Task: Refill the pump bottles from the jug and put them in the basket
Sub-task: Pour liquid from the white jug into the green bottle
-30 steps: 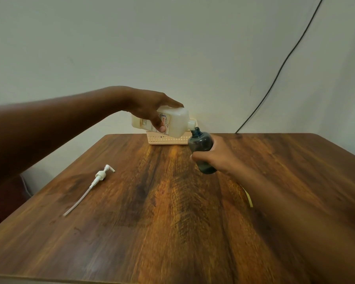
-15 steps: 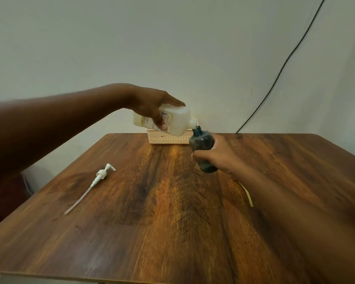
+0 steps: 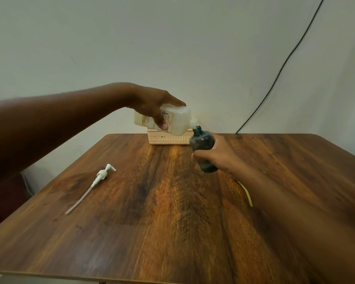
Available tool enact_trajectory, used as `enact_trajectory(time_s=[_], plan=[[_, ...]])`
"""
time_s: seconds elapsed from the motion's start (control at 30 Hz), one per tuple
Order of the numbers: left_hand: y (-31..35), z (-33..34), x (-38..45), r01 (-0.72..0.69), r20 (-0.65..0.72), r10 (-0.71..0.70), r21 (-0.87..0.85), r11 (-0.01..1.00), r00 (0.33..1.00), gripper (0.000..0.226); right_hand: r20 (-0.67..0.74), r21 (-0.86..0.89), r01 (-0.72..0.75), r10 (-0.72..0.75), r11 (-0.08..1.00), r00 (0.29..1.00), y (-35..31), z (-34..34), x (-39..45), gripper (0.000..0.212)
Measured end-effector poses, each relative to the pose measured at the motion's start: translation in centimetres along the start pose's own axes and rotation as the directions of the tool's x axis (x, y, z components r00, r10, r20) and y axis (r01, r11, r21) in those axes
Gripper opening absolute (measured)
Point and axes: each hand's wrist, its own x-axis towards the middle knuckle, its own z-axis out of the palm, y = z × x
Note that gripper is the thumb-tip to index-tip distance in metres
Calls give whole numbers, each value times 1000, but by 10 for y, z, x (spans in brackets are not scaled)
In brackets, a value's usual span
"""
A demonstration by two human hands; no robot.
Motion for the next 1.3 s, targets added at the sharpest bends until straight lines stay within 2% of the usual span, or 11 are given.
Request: enact_trajectory(time_s=[0.6,0.87,1.07,1.3], plan=[[2,-1,5,20,14,-21,52,998,1000,88,19,16,-27,27,999,999,1,1,-3,52],[6,-2,4,9,18,-10,59,998,1000,86,8,18,-20,20,1000,1000,3,0,-2,46],[9,-2,4,17,25,-18,65,998,1000,88,-7,-2,-34,34,999,999,6,1,-3,58],[12,-4,2,18,35,-20,74,997,999,87,-2,-4,-38,38,999,999,4,1,-3,46]])
